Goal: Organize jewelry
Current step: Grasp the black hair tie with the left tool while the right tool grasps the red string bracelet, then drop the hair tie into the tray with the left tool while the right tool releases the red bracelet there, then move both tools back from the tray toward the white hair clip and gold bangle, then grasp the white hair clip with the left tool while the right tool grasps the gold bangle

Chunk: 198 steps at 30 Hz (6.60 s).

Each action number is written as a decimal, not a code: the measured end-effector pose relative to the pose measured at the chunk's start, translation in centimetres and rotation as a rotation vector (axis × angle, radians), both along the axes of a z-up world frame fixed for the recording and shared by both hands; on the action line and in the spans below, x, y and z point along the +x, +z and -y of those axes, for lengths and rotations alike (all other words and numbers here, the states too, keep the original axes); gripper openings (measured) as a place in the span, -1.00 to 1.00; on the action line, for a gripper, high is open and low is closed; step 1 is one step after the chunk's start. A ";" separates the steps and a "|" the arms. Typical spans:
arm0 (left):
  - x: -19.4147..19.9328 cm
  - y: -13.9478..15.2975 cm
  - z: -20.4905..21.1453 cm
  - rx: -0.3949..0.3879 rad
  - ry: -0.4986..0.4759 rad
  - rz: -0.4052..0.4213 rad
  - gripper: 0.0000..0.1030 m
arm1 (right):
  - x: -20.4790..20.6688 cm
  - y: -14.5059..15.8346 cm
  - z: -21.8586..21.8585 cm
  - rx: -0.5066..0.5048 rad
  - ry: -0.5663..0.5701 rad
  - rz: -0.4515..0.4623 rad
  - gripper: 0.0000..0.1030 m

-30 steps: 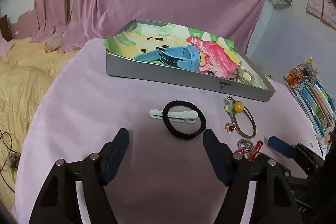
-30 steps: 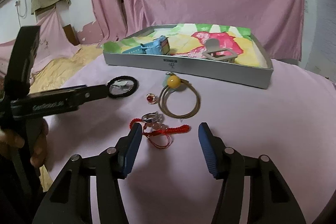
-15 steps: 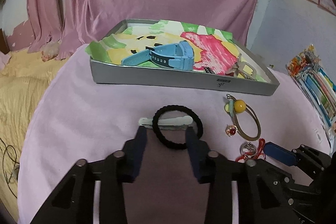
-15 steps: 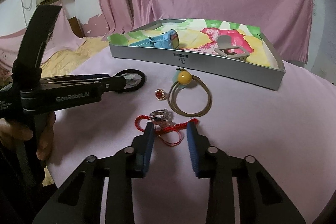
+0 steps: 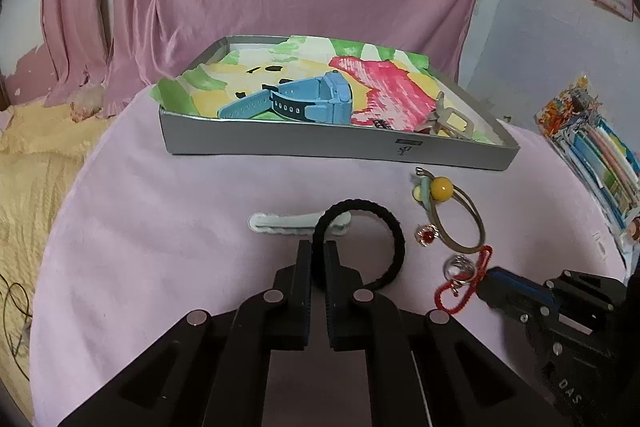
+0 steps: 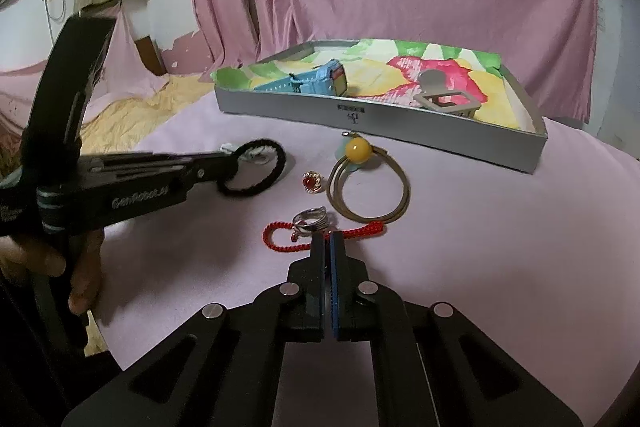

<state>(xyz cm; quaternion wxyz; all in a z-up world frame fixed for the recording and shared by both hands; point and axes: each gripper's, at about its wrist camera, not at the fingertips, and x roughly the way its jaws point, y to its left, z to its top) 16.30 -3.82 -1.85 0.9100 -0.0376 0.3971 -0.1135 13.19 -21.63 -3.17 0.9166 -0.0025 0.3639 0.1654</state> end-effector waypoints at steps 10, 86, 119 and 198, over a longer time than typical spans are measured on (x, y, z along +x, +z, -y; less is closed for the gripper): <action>-1.9 0.4 0.0 -0.036 -0.005 0.019 -0.90 | -0.7 0.6 1.3 0.018 -0.049 0.038 -0.95; 5.3 4.4 -2.5 -0.109 0.186 0.210 0.68 | 8.5 6.2 2.3 0.050 -0.174 0.279 0.36; -6.7 4.2 -2.9 -0.012 0.171 0.399 0.99 | -2.2 4.6 3.2 0.022 -0.235 0.303 0.96; 3.7 0.4 1.3 0.127 -0.042 -0.055 0.08 | 8.9 0.4 1.0 -0.047 0.032 -0.132 -0.94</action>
